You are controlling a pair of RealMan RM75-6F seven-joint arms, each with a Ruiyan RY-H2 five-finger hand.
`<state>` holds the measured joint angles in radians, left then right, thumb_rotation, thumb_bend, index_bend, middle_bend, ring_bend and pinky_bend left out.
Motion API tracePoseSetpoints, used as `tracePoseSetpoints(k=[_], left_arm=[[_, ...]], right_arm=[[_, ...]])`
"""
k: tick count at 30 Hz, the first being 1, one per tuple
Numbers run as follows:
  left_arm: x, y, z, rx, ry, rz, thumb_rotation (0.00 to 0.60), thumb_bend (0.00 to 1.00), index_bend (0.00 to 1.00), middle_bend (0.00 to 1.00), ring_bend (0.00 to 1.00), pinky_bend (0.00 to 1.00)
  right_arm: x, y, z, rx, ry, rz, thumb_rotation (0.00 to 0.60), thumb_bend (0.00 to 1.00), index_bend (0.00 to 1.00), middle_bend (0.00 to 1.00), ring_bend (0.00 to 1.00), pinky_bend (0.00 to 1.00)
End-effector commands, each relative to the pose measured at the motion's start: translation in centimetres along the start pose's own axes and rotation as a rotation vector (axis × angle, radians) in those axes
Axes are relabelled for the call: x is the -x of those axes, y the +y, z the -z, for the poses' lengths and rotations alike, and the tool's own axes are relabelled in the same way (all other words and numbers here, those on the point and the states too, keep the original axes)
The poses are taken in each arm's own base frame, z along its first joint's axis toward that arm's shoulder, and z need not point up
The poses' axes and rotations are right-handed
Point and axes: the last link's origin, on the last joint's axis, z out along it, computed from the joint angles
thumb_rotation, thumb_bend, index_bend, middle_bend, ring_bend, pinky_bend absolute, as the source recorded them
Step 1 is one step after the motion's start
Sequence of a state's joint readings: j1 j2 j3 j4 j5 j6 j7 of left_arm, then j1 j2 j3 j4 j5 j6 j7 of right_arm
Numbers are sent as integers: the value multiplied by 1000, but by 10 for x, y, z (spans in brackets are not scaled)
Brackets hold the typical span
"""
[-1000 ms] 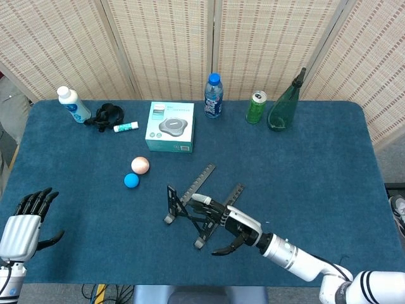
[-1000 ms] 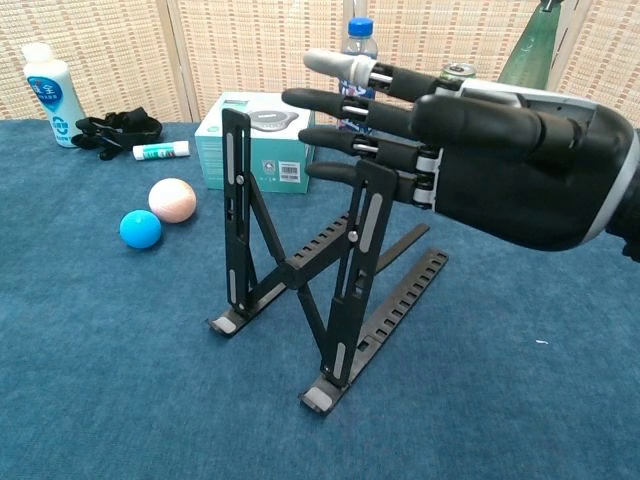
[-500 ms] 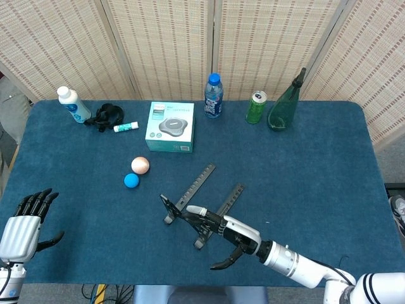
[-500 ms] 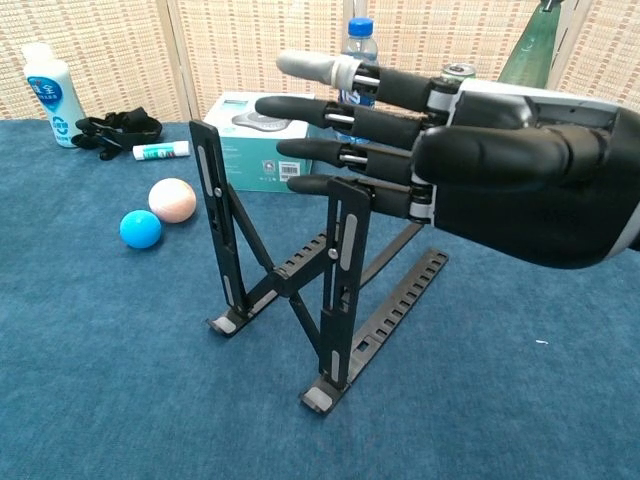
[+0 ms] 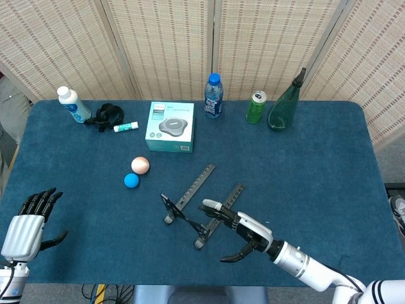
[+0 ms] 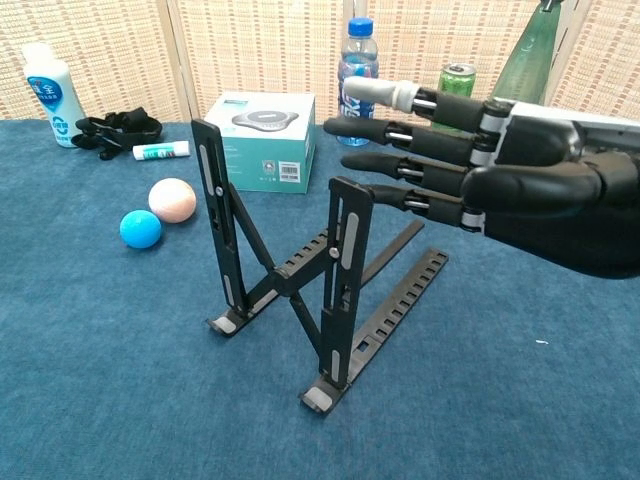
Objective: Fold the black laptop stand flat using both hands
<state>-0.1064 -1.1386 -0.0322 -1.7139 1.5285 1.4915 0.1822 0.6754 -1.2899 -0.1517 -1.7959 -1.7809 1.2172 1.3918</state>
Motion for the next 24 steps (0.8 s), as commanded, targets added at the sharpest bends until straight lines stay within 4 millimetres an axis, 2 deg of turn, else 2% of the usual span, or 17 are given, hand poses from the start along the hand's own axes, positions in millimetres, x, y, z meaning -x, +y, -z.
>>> tracePoseSetpoints(k=[1, 11, 24], left_arm=[[0, 0, 0, -2, 1, -1, 600, 147, 121, 71, 91, 74], [0, 1, 0, 1, -1, -1, 600, 147, 121, 71, 91, 74], [-1, -1, 2, -7, -2, -4, 600, 147, 121, 71, 91, 74]], right_arm=[[-2, 5, 4, 14, 15, -4, 600, 0, 0, 95, 0, 0], [-3, 32, 6, 85, 38, -36, 600, 0, 0, 95, 0, 0], [1, 55, 1, 146, 30, -92, 600, 0, 0, 95, 0, 0]])
